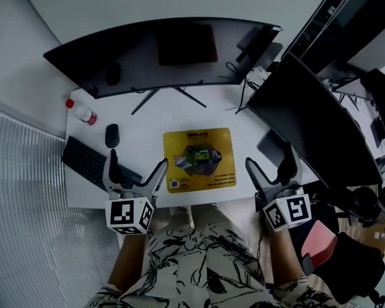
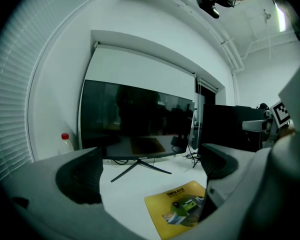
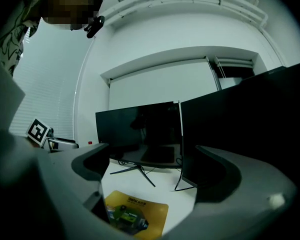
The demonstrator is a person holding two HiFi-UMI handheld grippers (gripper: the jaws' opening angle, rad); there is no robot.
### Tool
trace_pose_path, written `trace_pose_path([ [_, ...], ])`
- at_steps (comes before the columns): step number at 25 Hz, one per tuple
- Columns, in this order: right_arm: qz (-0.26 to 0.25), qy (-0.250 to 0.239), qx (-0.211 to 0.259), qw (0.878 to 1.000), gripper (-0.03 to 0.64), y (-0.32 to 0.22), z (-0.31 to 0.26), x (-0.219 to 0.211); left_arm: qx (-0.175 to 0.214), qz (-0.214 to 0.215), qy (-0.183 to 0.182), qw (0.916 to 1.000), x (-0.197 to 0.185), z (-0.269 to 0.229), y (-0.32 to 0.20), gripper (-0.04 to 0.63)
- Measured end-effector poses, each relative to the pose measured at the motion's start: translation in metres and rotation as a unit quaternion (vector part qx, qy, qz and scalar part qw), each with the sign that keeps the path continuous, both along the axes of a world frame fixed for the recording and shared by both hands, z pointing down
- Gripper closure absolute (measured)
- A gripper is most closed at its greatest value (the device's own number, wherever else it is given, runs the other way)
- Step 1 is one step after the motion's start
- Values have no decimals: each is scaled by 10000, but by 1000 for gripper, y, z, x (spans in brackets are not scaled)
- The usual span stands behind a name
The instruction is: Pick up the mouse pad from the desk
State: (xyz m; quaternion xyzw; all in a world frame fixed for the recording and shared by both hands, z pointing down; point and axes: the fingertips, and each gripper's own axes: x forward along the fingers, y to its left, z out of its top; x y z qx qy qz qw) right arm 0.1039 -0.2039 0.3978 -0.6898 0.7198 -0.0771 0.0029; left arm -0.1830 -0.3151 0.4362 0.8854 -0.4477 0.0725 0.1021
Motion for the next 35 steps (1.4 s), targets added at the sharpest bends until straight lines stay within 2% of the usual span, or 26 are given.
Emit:
trace_pose_path([
  [5, -126, 9, -239, 9996, 95, -24, 22, 13, -183, -33, -170, 9997, 17, 17, -16, -5],
  [13, -299, -37, -901, 9955, 95, -52, 89, 28, -628, -126, -392, 9972, 33, 69, -36, -5],
  [25, -539, -94, -1593, 9857, 101, -90, 183, 32, -1409, -92, -673, 9877, 55, 155, -48, -5],
  [35, -672, -112, -2165, 9739, 101, -111, 240, 30, -1755, -58, -821, 9810, 75, 204, -63, -5],
])
